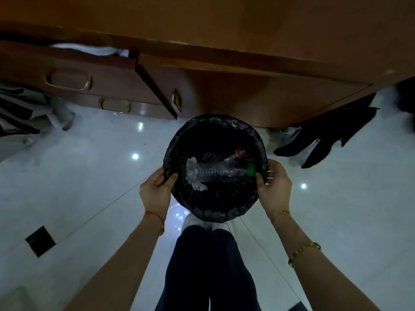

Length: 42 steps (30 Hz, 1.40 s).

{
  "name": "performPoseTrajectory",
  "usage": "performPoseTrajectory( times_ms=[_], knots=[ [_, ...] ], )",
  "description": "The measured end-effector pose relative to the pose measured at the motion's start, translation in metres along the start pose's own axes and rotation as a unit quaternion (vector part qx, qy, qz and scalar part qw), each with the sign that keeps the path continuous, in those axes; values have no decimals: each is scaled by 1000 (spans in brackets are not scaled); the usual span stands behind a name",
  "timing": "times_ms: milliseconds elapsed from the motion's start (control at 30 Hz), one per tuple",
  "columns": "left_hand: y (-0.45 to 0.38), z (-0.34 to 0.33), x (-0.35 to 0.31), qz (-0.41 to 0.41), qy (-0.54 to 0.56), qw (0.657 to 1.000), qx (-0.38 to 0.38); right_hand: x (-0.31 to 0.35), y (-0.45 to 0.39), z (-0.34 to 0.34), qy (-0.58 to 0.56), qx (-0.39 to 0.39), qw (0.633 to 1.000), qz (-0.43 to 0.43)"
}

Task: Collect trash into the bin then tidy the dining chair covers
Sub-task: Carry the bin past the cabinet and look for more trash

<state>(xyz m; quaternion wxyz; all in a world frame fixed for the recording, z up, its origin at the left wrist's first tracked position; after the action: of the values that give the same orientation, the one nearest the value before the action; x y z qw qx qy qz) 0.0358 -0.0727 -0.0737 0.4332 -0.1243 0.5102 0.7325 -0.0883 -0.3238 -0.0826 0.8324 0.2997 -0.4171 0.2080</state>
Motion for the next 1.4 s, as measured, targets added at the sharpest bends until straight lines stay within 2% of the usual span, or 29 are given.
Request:
performPoseTrajectory(
  times_ms=[333,467,633,800,1067,1233,1400],
  knots=[
    [-35,-22,11,-9,16,1000,15,-28,-22,-21,13,-6,1000,17],
    [-34,-21,0,-79,-106,991,5,-22,-19,-18,18,-12,1000,15],
    [-20,8,-32,-179,-266,947,2,3,-9,8,78,0,997,15],
    [31,58,-99,-256,-357,899,8,85,5,50,110,21,990,88],
    [170,157,-231,-411,-394,822,-22,275,73,135,121,43,963,237],
    [270,228,-296,-455,-392,797,-67,375,133,191,111,39,953,281],
    [357,301,-330,-462,-396,786,-109,449,195,236,114,44,939,322]
  ],
)
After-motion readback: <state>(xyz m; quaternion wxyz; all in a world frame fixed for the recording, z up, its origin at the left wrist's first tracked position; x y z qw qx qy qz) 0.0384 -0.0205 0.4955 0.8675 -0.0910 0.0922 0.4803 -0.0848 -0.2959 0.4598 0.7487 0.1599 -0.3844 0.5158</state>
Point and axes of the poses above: each hand's wrist, its own y-axis away from the middle knuckle, its own z-axis out of the back of the hand, x = y × z, the point moved 2 cm from there along -y, towards the middle knuckle, and after that the axes turned 11 degrees about -y, right-handed, at the moved point
